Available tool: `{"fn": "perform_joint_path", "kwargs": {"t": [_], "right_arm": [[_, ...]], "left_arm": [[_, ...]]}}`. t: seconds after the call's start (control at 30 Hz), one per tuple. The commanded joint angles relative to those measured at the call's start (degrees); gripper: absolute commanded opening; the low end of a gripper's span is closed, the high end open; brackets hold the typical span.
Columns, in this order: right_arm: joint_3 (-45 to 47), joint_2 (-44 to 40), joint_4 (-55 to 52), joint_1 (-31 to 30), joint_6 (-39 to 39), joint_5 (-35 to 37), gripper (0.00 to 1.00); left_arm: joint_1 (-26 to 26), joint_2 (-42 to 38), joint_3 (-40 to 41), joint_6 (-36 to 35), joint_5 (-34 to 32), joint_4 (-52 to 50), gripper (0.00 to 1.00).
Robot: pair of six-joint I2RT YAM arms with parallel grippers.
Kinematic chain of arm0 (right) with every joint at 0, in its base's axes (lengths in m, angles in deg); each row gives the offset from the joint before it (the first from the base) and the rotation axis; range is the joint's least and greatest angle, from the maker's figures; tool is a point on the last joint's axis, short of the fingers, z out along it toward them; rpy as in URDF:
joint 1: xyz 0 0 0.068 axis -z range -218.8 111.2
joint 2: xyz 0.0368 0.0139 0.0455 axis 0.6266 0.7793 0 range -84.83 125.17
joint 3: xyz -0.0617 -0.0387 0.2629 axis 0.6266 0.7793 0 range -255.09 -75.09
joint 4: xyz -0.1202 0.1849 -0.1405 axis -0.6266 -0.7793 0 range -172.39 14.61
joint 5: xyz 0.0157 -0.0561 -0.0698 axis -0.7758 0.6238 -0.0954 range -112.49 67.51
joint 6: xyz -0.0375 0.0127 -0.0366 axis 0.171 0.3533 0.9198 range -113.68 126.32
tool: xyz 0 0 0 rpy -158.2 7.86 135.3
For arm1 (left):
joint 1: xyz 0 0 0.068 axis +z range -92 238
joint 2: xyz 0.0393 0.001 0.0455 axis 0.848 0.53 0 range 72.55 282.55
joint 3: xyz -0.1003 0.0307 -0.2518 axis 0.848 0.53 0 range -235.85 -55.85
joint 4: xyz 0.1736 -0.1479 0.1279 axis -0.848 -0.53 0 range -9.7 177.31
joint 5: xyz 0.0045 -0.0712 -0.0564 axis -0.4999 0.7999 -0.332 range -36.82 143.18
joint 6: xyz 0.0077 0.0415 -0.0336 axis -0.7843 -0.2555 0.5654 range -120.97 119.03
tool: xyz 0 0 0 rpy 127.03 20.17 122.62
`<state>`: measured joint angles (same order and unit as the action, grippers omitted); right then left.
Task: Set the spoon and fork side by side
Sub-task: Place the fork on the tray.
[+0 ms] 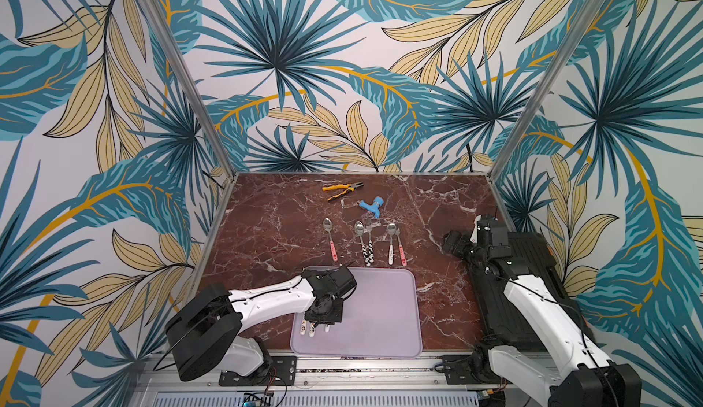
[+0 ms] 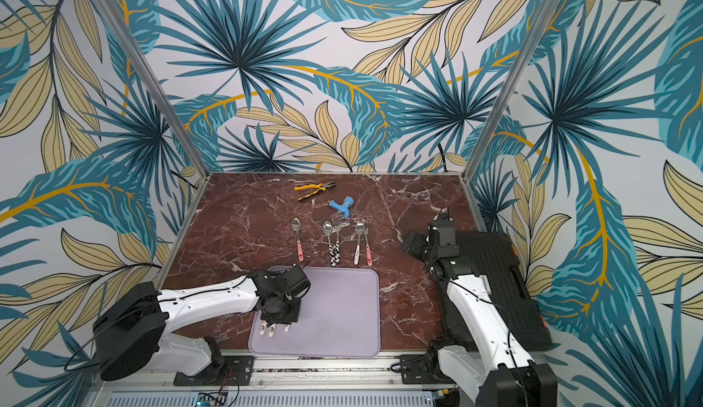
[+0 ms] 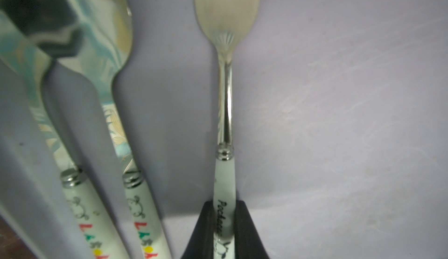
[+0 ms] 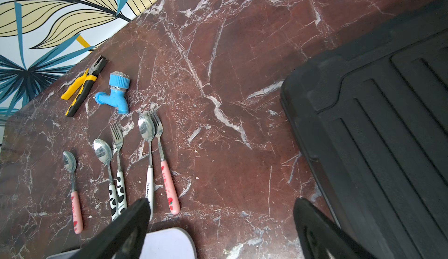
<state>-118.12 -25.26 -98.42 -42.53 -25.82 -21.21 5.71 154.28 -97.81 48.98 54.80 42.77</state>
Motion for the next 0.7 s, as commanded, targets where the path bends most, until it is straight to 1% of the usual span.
{"fn": "perform_joint_path", "kwargs": {"t": [0.0, 0.27, 0.67], "right_arm": [[0.7, -0.2, -1.6, 0.0, 0.1, 0.7, 0.97], [0.7, -0.3, -1.7, 0.0, 0.0, 0.8, 0.98], [0.8, -0.2, -1.6, 0.0, 0.0, 0.8, 0.98]], "left_arm": [[-0.3, 1.0, 1.0, 0.0, -0.4, 0.8, 0.00], [-0.7, 1.3, 1.1, -0.3, -0.2, 0.1, 0.00], [-2.6, 0.7, 1.0, 1.3, -0.1, -0.8, 0.00]]}}
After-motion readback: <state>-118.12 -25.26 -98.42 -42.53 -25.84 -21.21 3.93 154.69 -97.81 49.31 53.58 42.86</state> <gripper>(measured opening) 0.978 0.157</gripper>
